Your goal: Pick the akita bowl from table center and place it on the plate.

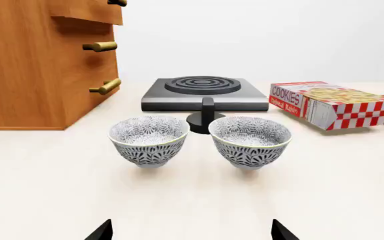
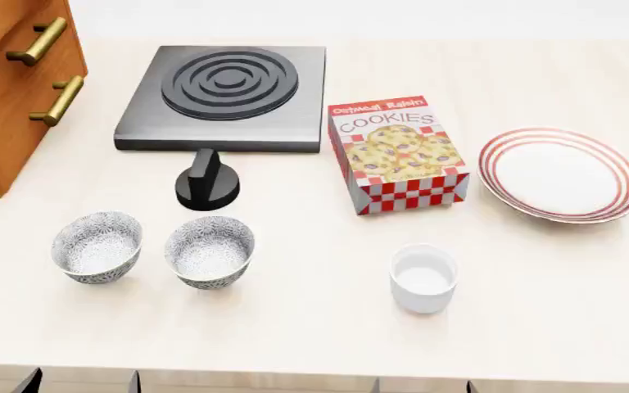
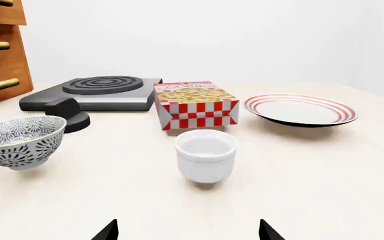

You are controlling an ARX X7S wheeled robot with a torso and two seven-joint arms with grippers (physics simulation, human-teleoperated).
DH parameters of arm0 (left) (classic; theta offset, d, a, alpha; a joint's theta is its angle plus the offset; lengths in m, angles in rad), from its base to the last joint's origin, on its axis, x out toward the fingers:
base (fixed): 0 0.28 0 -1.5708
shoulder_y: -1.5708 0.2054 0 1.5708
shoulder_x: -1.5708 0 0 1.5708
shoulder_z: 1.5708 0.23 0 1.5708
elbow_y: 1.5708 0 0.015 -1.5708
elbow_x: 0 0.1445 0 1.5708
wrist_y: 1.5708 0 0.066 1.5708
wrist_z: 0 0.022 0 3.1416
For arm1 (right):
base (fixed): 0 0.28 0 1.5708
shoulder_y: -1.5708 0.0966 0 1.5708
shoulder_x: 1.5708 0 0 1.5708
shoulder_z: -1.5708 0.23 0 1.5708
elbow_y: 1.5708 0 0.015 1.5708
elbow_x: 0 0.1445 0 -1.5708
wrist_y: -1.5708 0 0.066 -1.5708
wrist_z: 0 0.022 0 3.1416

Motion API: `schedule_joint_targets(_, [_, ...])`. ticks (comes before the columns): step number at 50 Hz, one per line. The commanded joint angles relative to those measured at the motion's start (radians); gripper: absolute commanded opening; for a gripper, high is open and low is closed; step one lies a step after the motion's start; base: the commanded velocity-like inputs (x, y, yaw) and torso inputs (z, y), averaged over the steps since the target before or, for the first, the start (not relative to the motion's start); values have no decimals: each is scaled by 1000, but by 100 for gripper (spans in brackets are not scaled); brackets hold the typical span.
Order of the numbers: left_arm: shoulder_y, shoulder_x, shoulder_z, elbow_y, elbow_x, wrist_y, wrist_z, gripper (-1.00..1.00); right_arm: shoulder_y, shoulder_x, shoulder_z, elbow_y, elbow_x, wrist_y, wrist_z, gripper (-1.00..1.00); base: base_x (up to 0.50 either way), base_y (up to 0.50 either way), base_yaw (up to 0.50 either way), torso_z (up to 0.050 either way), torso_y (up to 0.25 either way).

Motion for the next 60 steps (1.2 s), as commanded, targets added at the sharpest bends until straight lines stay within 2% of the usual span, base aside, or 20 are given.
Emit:
schedule_joint_targets(1, [9,-16,22,13,-18,-21,-13,100,0,15,-20,-22,21,35,18,100,0,0,0,0,0])
schedule_joint_targets(11, [-22,-37,56,23,-57,-71,-57,100,17,56,-55,-67,35,78,42,100,0,0,0,0,0])
schedule_joint_targets(13, [-29,-40,46,83,-134,-148,-31,100,24,63,-59,-88,36,94,45,100,0,0,0,0,0])
schedule_joint_targets(16, [-64,-55,52,188,-100,-219,-78,100,37,72,-41,-158,50,126,60,100,0,0,0,0,0])
schedule_joint_targets(17, [-96,-63,45,242,-106,-288,-89,100,47,71,-17,-194,65,139,76,100,0,0,0,0,0])
schedule_joint_targets(22, [-233,-71,4,320,-136,-433,-132,100,76,98,48,-300,112,214,104,100,0,0,0,0,0])
schedule_joint_targets(30, [-239,-92,-27,302,-157,-388,-144,100,21,127,126,-393,150,212,133,100,14,0,0,0,0])
schedule_joint_targets(34, [-237,-99,-35,310,-168,-390,-153,100,7,135,147,-431,168,245,147,100,487,0,0,0,0])
schedule_joint_targets(41, [-266,-108,-57,299,-187,-389,-170,100,6,141,164,-444,178,228,161,100,286,0,0,0,0])
schedule_joint_targets(48, [-298,-110,-69,155,-194,-326,-170,100,3,139,160,-402,179,192,166,100,132,0,0,0,0])
schedule_joint_targets(60, [-294,-124,-89,176,-222,-329,-188,100,-5,152,151,-410,185,192,174,100,500,0,0,0,0])
